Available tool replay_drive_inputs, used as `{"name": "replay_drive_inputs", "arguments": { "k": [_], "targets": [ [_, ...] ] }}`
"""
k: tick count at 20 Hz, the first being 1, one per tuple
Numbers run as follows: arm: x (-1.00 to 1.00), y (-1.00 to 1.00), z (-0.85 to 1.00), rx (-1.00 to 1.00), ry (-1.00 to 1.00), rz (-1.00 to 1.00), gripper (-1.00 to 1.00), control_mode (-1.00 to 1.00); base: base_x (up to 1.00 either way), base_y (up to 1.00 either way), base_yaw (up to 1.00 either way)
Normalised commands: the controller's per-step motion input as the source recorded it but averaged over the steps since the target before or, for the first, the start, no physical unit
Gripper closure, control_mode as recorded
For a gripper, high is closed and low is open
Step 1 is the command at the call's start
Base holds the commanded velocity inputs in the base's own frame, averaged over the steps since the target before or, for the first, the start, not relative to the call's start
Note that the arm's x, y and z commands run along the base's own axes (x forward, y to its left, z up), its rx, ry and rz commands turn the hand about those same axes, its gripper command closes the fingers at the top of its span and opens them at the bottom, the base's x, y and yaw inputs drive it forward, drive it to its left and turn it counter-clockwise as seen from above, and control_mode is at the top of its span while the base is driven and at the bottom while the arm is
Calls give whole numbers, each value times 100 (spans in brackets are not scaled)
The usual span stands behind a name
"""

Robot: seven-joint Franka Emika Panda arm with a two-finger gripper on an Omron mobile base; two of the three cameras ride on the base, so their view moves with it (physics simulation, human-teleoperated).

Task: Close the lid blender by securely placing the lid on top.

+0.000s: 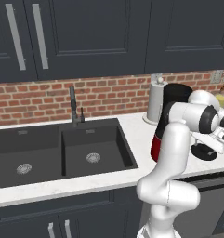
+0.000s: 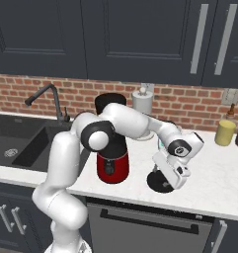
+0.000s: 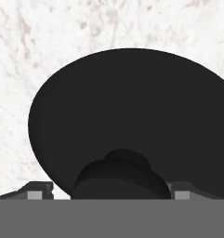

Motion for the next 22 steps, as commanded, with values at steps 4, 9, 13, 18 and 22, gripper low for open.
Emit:
{"name": "replay_drive_inputs", "arguments": {
  "k": [4,9,13,18,22],
  "targets": [
    [0,1,-33,-1,1,0,-100,-100,0,0,0],
    [-2,25,-52,-8,4,-1,100,-100,0,0,0],
    [0,15,-15,-1,6,-1,100,-100,0,0,0],
    [-1,1,-3,0,1,-1,100,-100,0,0,0],
    [-14,-4,21,0,0,-11,100,-100,0,0,0]
  ]
}}
